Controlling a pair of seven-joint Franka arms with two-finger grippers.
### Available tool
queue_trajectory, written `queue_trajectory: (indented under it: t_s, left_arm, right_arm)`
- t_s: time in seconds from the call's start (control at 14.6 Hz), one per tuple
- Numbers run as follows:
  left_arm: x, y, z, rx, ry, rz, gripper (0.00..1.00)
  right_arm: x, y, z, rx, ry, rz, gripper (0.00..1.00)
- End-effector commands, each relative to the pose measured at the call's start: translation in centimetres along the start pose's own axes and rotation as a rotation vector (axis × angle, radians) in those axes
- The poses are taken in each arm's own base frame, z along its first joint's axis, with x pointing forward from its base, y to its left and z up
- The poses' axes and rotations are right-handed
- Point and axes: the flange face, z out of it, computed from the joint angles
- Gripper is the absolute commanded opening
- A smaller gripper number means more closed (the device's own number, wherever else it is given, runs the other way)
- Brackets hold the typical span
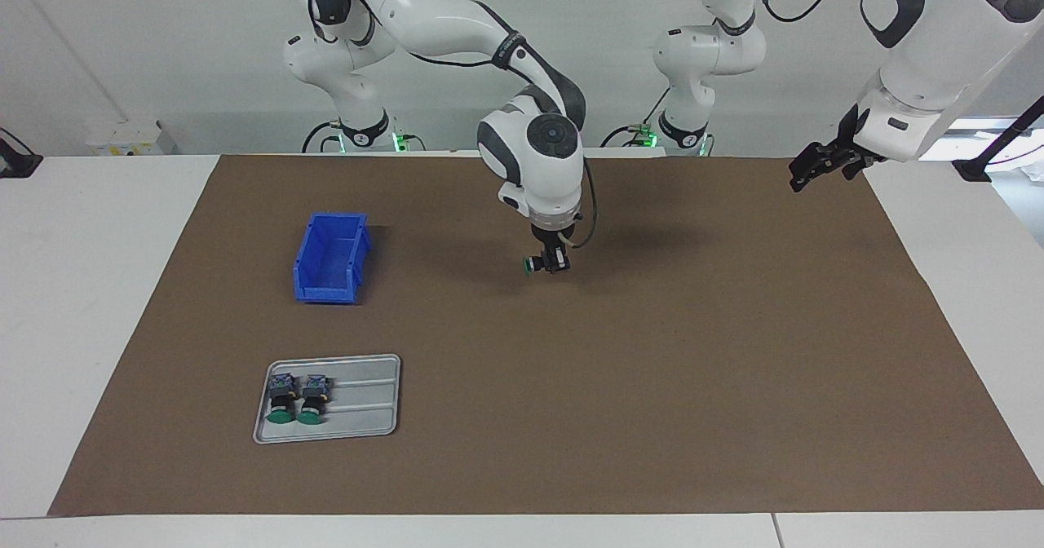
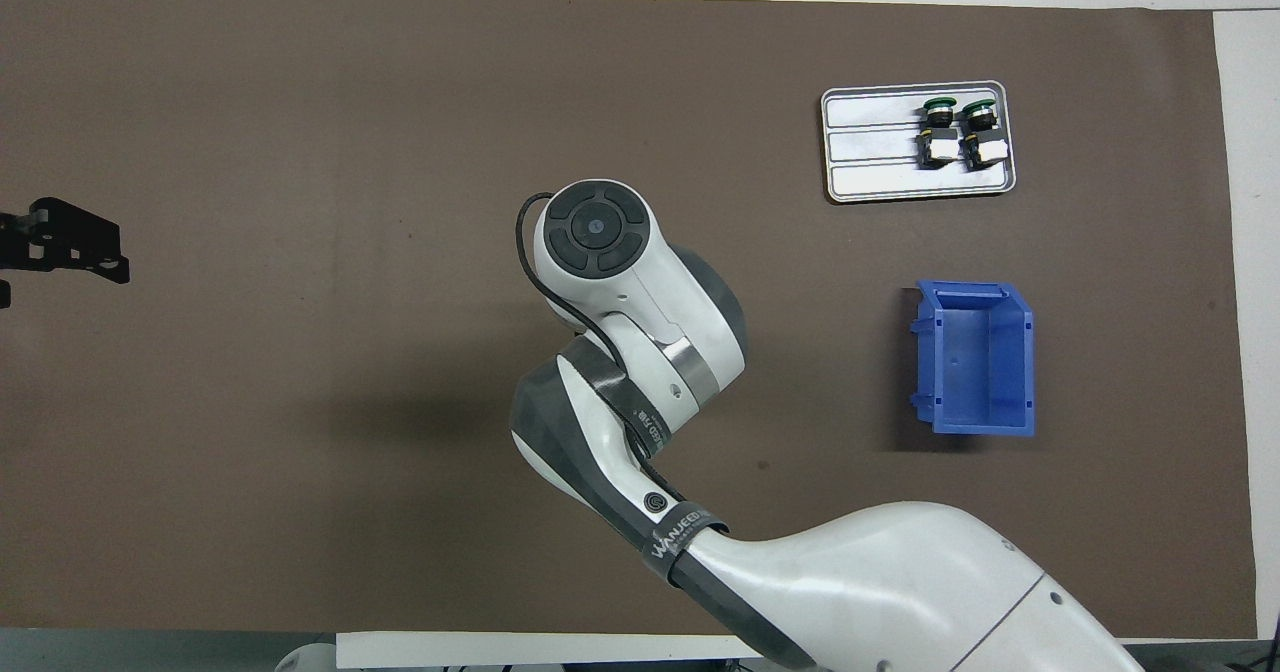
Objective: Place and press button with both arms
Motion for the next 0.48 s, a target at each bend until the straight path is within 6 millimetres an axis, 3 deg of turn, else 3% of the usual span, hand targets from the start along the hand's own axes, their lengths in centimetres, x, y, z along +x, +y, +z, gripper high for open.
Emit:
queue_trajectory:
  t_s: [0.0,0.41]
  left_arm:
    - [-0.6,-0.3,0.1,-0.006,0.008,-0.016,1.0]
    - [-0.9,-1.0,0.8,-0.007,0.011,-0.028,1.0]
  right_arm:
    - [-1.0,-0.5,2.3,0.027,-0.005,0.022,0.2]
    - [-1.0,0.1,4.0,0.046,-0.009,0.045,0.29]
